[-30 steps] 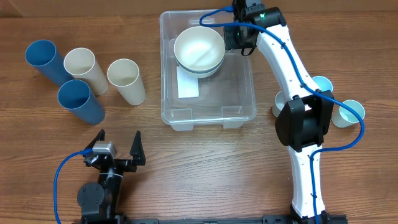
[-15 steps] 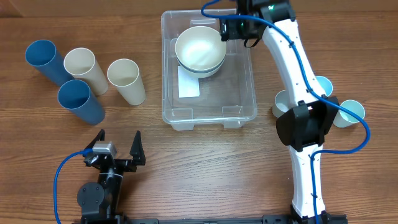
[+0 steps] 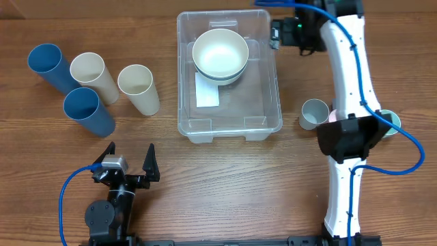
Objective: Pack container
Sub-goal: 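Move the right gripper to the light blue cup and grasp it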
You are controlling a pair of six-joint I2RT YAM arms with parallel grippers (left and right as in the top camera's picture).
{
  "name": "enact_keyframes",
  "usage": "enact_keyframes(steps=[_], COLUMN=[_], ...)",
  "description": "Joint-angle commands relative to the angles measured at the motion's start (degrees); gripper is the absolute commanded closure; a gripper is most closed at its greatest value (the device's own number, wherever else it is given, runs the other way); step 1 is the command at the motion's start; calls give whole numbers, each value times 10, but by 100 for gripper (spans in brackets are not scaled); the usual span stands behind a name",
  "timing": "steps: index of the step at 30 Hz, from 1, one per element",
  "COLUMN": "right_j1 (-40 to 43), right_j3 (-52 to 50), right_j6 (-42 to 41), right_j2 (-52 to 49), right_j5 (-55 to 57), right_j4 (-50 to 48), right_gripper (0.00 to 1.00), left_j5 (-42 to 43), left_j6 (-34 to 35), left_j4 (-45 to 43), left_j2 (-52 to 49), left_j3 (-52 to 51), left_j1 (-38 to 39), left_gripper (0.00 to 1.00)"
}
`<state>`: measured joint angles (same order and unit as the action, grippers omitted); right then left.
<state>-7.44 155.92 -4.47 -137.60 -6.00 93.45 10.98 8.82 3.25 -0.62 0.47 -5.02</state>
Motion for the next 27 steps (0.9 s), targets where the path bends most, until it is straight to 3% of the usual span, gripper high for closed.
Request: enact_keyframes(steps=[1,10,17,27], right_j1=[31,141,246,267], right_j3=[21,-4,-168,-265], right_j6=[-3,-94,-103,-89], right_j2=[54,91,116,116], right_j5=[-2,-1,-1,51], right_j4=[36,36,36,25], right_gripper=[0,5,4,5], left_j5=[6,6,6,6], left_j6=[4,4,4,4], left_j4=[0,0,0,0], left_j2=[4,4,4,4], left_j3=[-2,-2,-2,-2], left_j1=[-6,-6,-6,-6], left_gripper=[0,0,0,0])
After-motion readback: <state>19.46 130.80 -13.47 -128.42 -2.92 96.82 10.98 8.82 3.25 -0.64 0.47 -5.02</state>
